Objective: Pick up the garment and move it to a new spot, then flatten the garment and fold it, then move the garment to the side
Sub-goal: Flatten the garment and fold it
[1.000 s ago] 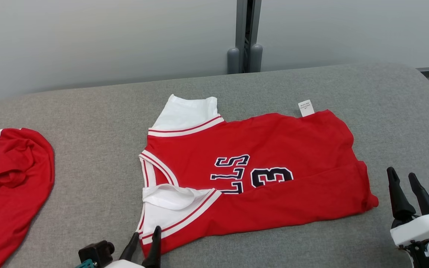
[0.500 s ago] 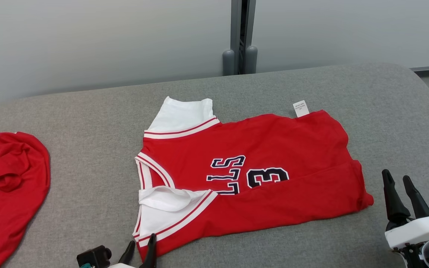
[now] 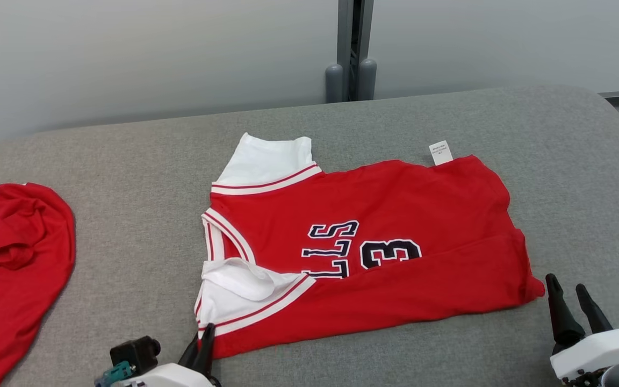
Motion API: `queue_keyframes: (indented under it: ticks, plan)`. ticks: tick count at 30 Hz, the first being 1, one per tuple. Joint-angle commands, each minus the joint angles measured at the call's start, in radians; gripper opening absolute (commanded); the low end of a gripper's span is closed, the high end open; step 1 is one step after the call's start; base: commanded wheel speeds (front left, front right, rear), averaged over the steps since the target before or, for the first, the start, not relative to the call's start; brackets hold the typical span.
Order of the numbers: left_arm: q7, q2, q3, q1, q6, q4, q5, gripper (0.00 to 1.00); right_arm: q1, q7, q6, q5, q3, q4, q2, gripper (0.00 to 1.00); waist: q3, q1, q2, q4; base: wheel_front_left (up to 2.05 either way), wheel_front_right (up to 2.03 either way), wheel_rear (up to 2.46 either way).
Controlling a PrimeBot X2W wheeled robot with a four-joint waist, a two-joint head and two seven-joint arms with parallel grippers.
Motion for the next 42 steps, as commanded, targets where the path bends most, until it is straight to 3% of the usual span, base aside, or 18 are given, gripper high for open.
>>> queue_keyframes:
  ticks: [1,11,22,30,38,39,40,42]
  plan:
    - [-0.005,0.015,0.011,-0.019,0.006,-0.016,0.020,0.00,-0.010,-0.001,0.000,0.005,0.005,0.020,0.005,1.00,0.003,0.0000,0.0000,0.011,0.00,0.00,0.00]
    - [-0.009,0.017,0.020,-0.001,0.003,-0.120,0.092,0.00,-0.052,0.002,0.000,0.070,0.038,0.158,0.062,1.00,0.017,0.0000,0.0000,0.063,0.00,0.00,0.00]
    - [-0.010,0.022,0.007,-0.005,0.007,-0.148,0.112,0.00,-0.090,-0.005,-0.001,0.152,0.054,0.254,0.067,1.00,0.039,0.0000,0.0000,0.080,0.00,0.00,0.00]
    - [-0.009,0.026,0.001,-0.011,0.010,-0.154,0.112,0.00,-0.114,-0.008,-0.002,0.112,0.026,0.320,0.051,1.00,0.048,0.0000,0.0000,0.082,0.00,0.00,0.00]
    - [-0.007,0.029,-0.005,-0.006,0.013,-0.155,0.109,0.00,-0.118,-0.007,-0.001,0.066,-0.011,0.345,0.093,1.00,0.044,0.0000,0.0000,0.083,0.00,0.00,0.00]
    - [-0.007,0.030,-0.006,-0.006,0.014,-0.155,0.109,0.00,-0.120,-0.006,-0.001,0.071,-0.004,0.343,0.100,0.95,0.044,0.0000,0.0000,0.083,0.00,0.00,0.00]
    - [-0.006,0.030,-0.006,-0.007,0.014,-0.156,0.110,0.00,-0.121,-0.006,-0.001,0.075,0.003,0.341,0.106,0.61,0.044,0.0000,0.0000,0.083,0.00,0.00,0.00]
    - [-0.005,0.032,-0.009,-0.008,0.015,-0.156,0.113,0.00,-0.122,-0.006,-0.001,0.083,0.021,0.335,0.106,0.03,0.045,0.0000,0.0000,0.082,0.00,0.00,0.00]
